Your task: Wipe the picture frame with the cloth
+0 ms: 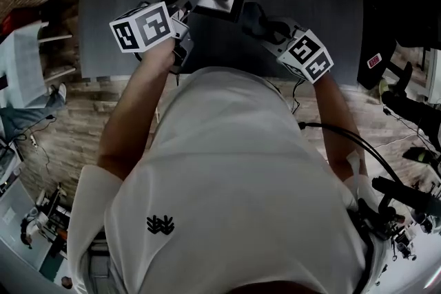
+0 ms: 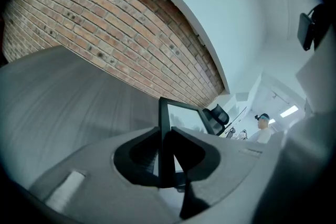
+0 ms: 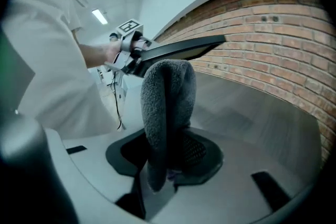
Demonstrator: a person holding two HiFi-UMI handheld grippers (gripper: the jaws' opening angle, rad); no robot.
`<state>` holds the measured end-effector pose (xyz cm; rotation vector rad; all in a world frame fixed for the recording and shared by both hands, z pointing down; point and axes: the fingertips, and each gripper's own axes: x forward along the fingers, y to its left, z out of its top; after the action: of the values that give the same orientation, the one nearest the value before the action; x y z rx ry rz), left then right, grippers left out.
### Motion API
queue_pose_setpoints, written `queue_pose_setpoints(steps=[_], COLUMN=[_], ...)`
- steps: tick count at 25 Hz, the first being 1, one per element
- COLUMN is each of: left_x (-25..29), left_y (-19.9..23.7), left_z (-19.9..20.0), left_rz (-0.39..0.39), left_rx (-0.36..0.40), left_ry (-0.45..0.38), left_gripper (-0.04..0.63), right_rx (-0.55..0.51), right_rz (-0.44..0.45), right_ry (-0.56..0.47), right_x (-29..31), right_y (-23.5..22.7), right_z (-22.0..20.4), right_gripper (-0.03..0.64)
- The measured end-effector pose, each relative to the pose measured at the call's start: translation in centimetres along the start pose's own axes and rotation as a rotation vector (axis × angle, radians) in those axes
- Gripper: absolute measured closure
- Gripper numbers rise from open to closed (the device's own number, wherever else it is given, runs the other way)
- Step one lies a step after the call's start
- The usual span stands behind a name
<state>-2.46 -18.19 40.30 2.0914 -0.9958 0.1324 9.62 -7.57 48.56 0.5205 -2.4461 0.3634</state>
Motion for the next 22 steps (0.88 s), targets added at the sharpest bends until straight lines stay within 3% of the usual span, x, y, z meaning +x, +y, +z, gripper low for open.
queue_pose_setpoints(steps=[4, 11, 16, 22], left_x=[-0.2, 0.2, -0.5, -0.7], left_y=[-0.2, -1.9, -1.8, -1.5], left_z=[-0.7, -2.0, -2.2, -2.0], left_rz=[-0.013, -0.048, -0.048, -0.043], left_rx=[0.014, 0.034, 0.029, 0.012], left_ry=[0.026, 0.053, 0.05, 0.035], left_gripper=[0.52, 0.52, 0.52, 0.52], right_rx=[0.156, 0.35, 0.372, 0.33], right_rz=[-0.031, 0.082, 0.17, 0.315], right_ry=[-0.091, -0.215, -0.259, -0.208], right_x=[-2.0, -2.7, -1.8, -0.1], right_y=[-4.0, -6.5, -4.4, 0.0], right_z=[1.7, 4.4, 5.3, 4.9], right_gripper=[0.476, 0.476, 0.476, 0.476])
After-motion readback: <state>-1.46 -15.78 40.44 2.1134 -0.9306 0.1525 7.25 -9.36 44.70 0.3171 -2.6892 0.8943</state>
